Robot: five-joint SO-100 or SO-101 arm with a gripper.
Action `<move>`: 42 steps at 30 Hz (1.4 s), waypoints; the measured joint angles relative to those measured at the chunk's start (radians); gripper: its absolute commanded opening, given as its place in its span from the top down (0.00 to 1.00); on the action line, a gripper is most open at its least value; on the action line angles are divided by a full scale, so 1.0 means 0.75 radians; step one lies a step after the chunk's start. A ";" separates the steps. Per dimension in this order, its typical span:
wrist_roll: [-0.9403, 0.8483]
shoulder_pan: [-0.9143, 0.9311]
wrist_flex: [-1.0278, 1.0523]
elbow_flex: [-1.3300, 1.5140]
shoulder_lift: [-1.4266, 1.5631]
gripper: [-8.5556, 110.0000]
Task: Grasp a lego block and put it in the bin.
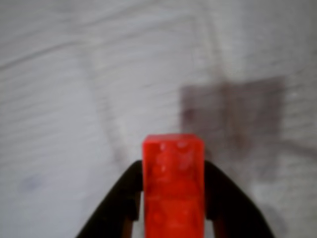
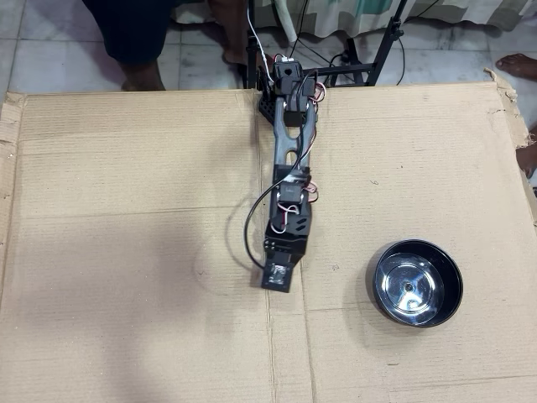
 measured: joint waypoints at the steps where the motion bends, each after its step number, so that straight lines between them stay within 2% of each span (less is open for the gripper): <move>1: 0.000 -0.027 0.020 0.000 0.039 0.93; 8: 0.004 -0.186 0.000 0.000 0.188 0.93; 20: 0.147 -0.511 -0.446 0.000 0.200 0.93; 29: 0.160 -0.628 -1.031 0.000 -0.022 0.93; 33: 0.160 -0.667 -1.156 -0.047 -0.127 0.93; 38: 0.162 -0.689 -1.180 -0.188 -0.252 0.92; 42: 0.162 -0.689 -1.182 -0.247 -0.297 0.82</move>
